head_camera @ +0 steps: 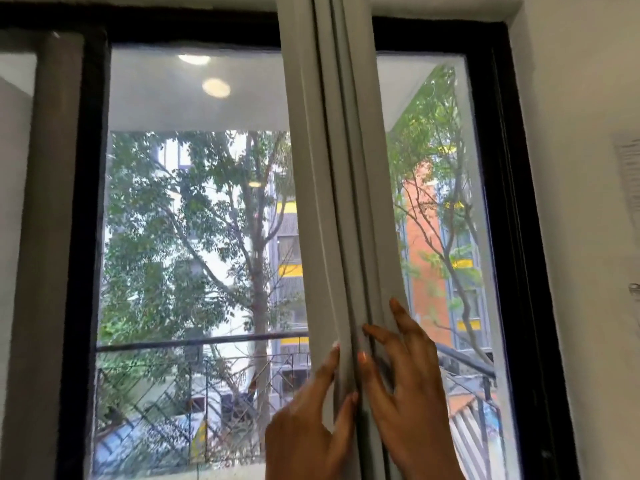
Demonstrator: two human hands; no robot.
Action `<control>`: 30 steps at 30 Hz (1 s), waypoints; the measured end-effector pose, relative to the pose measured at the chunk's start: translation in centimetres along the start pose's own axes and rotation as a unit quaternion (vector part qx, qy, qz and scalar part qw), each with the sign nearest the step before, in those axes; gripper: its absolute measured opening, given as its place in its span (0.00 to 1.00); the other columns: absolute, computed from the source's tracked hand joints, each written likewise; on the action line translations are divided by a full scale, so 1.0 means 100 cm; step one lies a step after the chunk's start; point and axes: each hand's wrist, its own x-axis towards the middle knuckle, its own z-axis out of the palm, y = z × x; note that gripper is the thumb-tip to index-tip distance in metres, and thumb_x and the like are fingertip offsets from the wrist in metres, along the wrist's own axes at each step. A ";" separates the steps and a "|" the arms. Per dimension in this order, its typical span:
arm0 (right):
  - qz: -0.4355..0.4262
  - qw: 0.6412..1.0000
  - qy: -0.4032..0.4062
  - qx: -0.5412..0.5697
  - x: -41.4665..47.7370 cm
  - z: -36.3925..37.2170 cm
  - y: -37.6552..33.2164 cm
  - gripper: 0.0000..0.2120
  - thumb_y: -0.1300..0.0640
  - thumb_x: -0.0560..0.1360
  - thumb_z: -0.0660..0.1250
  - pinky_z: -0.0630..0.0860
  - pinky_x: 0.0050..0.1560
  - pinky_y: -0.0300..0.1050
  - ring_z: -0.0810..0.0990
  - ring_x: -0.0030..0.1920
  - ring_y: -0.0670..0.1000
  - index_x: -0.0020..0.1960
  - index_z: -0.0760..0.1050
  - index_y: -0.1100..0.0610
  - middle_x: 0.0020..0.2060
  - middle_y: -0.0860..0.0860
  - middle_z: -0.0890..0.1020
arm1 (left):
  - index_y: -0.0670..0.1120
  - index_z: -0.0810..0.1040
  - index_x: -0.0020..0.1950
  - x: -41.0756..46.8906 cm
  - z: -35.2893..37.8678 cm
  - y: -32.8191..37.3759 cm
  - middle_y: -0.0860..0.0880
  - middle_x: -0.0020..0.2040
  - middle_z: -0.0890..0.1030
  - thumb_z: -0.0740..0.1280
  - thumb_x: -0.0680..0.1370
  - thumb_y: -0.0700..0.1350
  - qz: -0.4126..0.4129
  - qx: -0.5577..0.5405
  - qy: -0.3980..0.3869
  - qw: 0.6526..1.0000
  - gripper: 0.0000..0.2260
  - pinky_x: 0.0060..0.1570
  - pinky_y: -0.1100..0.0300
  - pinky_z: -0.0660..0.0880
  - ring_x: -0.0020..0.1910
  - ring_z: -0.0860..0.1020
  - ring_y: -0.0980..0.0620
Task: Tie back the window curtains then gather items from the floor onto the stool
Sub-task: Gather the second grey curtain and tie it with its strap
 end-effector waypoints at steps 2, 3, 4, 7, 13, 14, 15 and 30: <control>0.000 1.000 -0.003 -0.018 -0.002 -0.001 -0.001 0.15 0.45 0.74 0.58 0.69 0.64 0.51 0.67 0.67 0.47 0.57 0.76 0.47 0.68 0.40 0.66 | 0.68 0.67 0.68 -0.016 0.003 -0.004 0.62 0.44 0.84 0.63 0.70 0.60 0.022 0.036 -0.013 0.999 0.25 0.37 0.75 0.73 0.40 0.81 0.63; -0.001 1.000 -0.005 -0.027 -0.001 -0.001 -0.002 0.15 0.45 0.74 0.58 0.69 0.64 0.49 0.67 0.66 0.47 0.56 0.76 0.47 0.67 0.40 0.68 | 0.67 0.69 0.67 -0.022 0.003 -0.006 0.61 0.43 0.83 0.63 0.70 0.60 0.019 0.049 -0.015 0.999 0.24 0.34 0.75 0.72 0.40 0.81 0.62; 0.000 0.999 -0.007 -0.037 0.000 -0.001 -0.004 0.15 0.46 0.74 0.58 0.68 0.64 0.48 0.68 0.65 0.47 0.55 0.77 0.48 0.65 0.41 0.70 | 0.65 0.69 0.65 -0.026 0.004 -0.011 0.61 0.42 0.83 0.63 0.70 0.59 0.015 0.061 -0.016 0.998 0.23 0.33 0.75 0.71 0.40 0.80 0.62; -0.003 0.997 -0.016 -0.073 -0.001 -0.004 -0.004 0.14 0.48 0.73 0.58 0.70 0.60 0.49 0.71 0.60 0.49 0.52 0.78 0.49 0.60 0.46 0.76 | 0.64 0.69 0.63 -0.043 0.001 -0.026 0.60 0.42 0.83 0.63 0.69 0.61 -0.017 0.071 -0.046 0.996 0.22 0.32 0.73 0.72 0.38 0.81 0.61; 0.021 0.988 -0.135 -0.077 -0.035 0.002 0.008 0.15 0.46 0.71 0.58 0.77 0.48 0.54 0.79 0.48 0.51 0.50 0.80 0.49 0.45 0.45 0.82 | 0.62 0.54 0.75 -0.067 -0.007 -0.060 0.59 0.75 0.63 0.62 0.72 0.64 -0.117 0.121 -0.343 0.924 0.34 0.62 0.63 0.69 0.70 0.68 0.56; 0.030 0.989 -0.138 -0.055 -0.042 0.004 0.007 0.15 0.46 0.72 0.59 0.77 0.49 0.54 0.79 0.48 0.50 0.52 0.80 0.49 0.46 0.45 0.82 | 0.62 0.47 0.77 -0.072 -0.008 -0.062 0.61 0.78 0.53 0.64 0.70 0.66 -0.106 0.086 -0.359 0.923 0.40 0.68 0.64 0.64 0.74 0.60 0.60; 0.037 0.990 -0.130 -0.034 -0.048 0.005 0.005 0.15 0.46 0.73 0.60 0.77 0.50 0.55 0.79 0.49 0.49 0.54 0.79 0.48 0.47 0.44 0.81 | 0.62 0.41 0.76 -0.076 -0.010 -0.061 0.63 0.78 0.44 0.64 0.68 0.70 -0.098 0.042 -0.358 0.928 0.45 0.72 0.64 0.58 0.76 0.51 0.64; 0.046 0.955 -0.071 -0.284 -0.082 0.024 0.011 0.15 0.46 0.69 0.58 0.64 0.53 0.50 0.76 0.46 0.55 0.43 0.78 0.54 0.43 0.50 0.78 | 0.58 0.64 0.71 -0.038 0.010 -0.121 0.56 0.64 0.73 0.67 0.76 0.52 -0.370 -0.330 -0.128 0.859 0.24 0.60 0.56 0.70 0.64 0.73 0.54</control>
